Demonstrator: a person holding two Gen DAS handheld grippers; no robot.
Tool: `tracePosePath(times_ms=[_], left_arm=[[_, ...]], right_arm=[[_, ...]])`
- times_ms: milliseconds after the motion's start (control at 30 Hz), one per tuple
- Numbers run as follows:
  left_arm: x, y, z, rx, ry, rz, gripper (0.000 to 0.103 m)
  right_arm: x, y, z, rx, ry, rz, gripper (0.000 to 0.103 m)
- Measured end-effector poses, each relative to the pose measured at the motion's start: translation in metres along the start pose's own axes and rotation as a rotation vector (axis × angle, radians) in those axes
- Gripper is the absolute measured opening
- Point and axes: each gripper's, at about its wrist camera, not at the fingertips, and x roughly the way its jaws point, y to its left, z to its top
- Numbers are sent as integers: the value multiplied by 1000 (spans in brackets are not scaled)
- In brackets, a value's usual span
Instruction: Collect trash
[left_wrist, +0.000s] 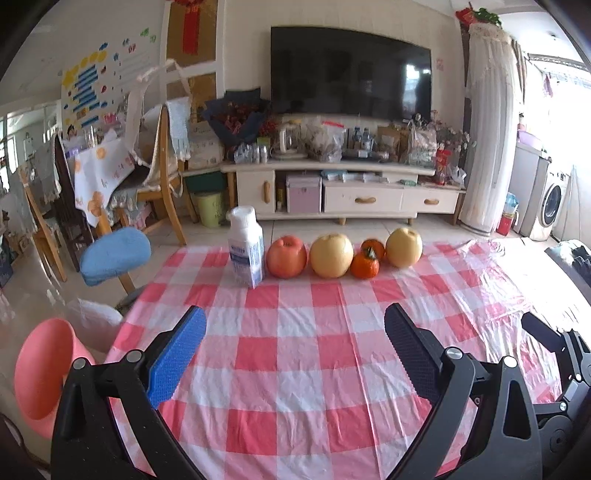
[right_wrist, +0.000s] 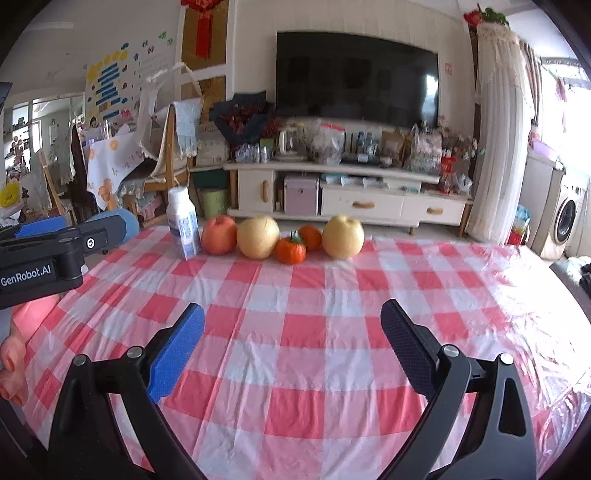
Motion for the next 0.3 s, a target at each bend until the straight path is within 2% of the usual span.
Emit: tracePosePath(times_ms=[167,300], left_arm=[[35,3,-21,-23,114,26,96],[67,2,-42,-13,220,52,96]], right_arm=[[34,-3,-13,24,113,18,97],[63,-2,-23,0,188,-12,97]])
